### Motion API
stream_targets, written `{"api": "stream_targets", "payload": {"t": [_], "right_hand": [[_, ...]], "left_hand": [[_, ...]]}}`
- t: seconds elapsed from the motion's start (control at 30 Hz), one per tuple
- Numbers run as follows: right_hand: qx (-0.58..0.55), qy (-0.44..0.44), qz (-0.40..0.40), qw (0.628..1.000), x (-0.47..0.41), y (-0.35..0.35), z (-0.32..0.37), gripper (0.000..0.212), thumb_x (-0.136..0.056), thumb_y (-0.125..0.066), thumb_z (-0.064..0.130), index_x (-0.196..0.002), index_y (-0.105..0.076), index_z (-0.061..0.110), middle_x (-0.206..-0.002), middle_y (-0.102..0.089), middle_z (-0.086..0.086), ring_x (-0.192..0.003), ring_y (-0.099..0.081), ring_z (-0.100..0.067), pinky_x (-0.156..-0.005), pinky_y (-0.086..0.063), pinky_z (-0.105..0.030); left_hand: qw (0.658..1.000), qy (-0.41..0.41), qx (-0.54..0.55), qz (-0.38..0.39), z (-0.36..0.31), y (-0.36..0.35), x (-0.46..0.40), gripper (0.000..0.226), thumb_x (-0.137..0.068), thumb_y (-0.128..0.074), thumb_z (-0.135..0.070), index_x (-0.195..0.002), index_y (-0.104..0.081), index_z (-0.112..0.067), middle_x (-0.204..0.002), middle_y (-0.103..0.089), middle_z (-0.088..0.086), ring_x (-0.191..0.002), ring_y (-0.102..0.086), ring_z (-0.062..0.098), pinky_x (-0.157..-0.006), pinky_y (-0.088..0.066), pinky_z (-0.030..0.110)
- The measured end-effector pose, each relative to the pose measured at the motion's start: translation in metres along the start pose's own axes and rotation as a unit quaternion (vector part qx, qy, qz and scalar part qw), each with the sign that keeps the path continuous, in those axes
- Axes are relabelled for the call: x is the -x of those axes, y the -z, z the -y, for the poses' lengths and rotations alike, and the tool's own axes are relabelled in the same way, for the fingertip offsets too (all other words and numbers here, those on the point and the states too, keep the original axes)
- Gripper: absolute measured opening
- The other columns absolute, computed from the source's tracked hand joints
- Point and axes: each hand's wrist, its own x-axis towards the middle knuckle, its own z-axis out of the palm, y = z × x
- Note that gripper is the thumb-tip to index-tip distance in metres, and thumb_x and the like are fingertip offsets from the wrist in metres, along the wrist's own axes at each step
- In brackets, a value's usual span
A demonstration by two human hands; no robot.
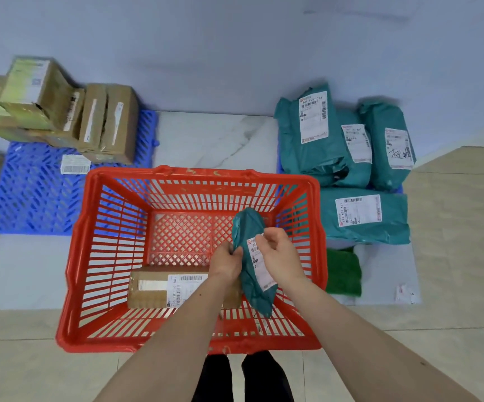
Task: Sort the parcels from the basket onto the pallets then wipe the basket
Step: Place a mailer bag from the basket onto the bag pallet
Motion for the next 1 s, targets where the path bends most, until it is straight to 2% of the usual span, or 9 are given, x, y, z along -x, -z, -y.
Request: {"api": "stream_targets", "payload": {"t": [0.23, 0.37, 0.43, 0.53, 0.6, 0.67, 0.8, 0.87, 1.0], "right_hand": [[0.034, 0.091, 0.013, 0.995, 0.021, 0.020, 0.023, 0.037, -0.097, -0.061, 0.024, -0.132, -0.048, 0.018, -0.119, -0.053, 0.011, -0.109, -0.048, -0.005, -0.091, -0.036, -0.019], [0.049, 0.092, -0.010, 0.994, 0.031, 0.028, 0.032, 0.054, -0.092, -0.067, 0.027, -0.139, -0.045, 0.014, -0.138, -0.052, -0.001, -0.127, -0.047, -0.016, -0.110, -0.039, -0.036], [0.070, 0.076, -0.008, 0.995, 0.037, 0.033, 0.039, 0.057, -0.091, -0.067, 0.033, -0.141, -0.045, 0.015, -0.141, -0.051, -0.003, -0.130, -0.046, -0.020, -0.111, -0.038, -0.041], [0.076, 0.028, 0.024, 0.996, 0.047, 0.043, 0.053, 0.061, -0.090, -0.066, 0.045, -0.138, -0.045, 0.016, -0.130, -0.057, 0.000, -0.116, -0.055, -0.019, -0.098, -0.046, -0.037], [0.067, -0.011, 0.060, 0.996, 0.052, 0.052, 0.062, 0.060, -0.086, -0.066, 0.055, -0.129, -0.051, 0.016, -0.117, -0.061, 0.005, -0.101, -0.061, -0.015, -0.085, -0.050, -0.032], [0.055, -0.034, 0.086, 0.994, 0.054, 0.061, 0.067, 0.061, -0.080, -0.068, 0.062, -0.119, -0.061, 0.016, -0.110, -0.070, 0.003, -0.094, -0.069, -0.017, -0.083, -0.056, -0.034], [-0.064, -0.076, 0.144, 0.985, 0.058, 0.079, 0.082, 0.049, -0.082, -0.075, 0.047, -0.111, -0.071, 0.009, -0.095, -0.078, -0.005, -0.085, -0.075, -0.022, -0.076, -0.059, -0.032], [-0.118, -0.092, 0.173, 0.973, 0.063, 0.087, 0.090, 0.047, -0.082, -0.077, 0.041, -0.113, -0.071, 0.007, -0.097, -0.078, -0.008, -0.091, -0.075, -0.025, -0.083, -0.058, -0.035], [-0.189, -0.085, 0.199, 0.958, 0.069, 0.095, 0.098, 0.048, -0.078, -0.082, 0.033, -0.118, -0.068, 0.011, -0.107, -0.076, -0.010, -0.100, -0.073, -0.027, -0.097, -0.054, -0.043]], "left_hand": [[0.983, -0.042, 0.176, -0.019, -0.011, 0.029, 0.042, 0.027, -0.100, -0.053, -0.020, -0.077, -0.039, -0.014, -0.098, -0.067, 0.024, -0.096, -0.067, 0.039, -0.083, -0.056, 0.056], [0.962, -0.038, 0.270, -0.015, -0.016, 0.044, 0.069, 0.031, -0.101, -0.051, -0.013, -0.074, -0.034, -0.014, -0.097, -0.065, 0.021, -0.094, -0.066, 0.039, -0.077, -0.057, 0.055], [0.950, -0.019, 0.310, -0.001, -0.021, 0.052, 0.082, 0.021, -0.102, -0.050, -0.014, -0.083, -0.042, -0.010, -0.103, -0.068, 0.019, -0.089, -0.067, 0.033, -0.074, -0.059, 0.051], [0.937, 0.003, 0.350, 0.018, -0.029, 0.062, 0.097, 0.016, -0.102, -0.050, -0.018, -0.104, -0.054, -0.002, -0.109, -0.070, 0.020, -0.089, -0.066, 0.032, -0.087, -0.054, 0.059], [0.933, 0.006, 0.358, 0.022, -0.034, 0.067, 0.107, 0.022, -0.103, -0.047, -0.019, -0.113, -0.056, -0.001, -0.103, -0.071, 0.016, -0.085, -0.065, 0.029, -0.087, -0.054, 0.056], [0.931, 0.007, 0.364, 0.023, -0.040, 0.069, 0.115, 0.026, -0.104, -0.045, -0.020, -0.117, -0.057, -0.001, -0.100, -0.071, 0.013, -0.083, -0.065, 0.028, -0.083, -0.055, 0.052], [0.930, 0.002, 0.368, 0.019, -0.052, 0.073, 0.129, 0.032, -0.104, -0.045, -0.025, -0.123, -0.055, -0.002, -0.107, -0.072, 0.012, -0.083, -0.068, 0.024, -0.057, -0.057, 0.034], [0.928, -0.011, 0.372, 0.024, -0.061, 0.074, 0.137, 0.034, -0.104, -0.044, -0.026, -0.126, -0.054, -0.002, -0.107, -0.073, 0.010, -0.082, -0.068, 0.020, -0.053, -0.054, 0.028], [0.911, -0.063, 0.404, 0.048, -0.076, 0.080, 0.147, 0.036, -0.105, -0.044, -0.025, -0.123, -0.052, 0.005, -0.114, -0.070, 0.017, -0.082, -0.070, 0.021, -0.058, -0.057, 0.028]]}}
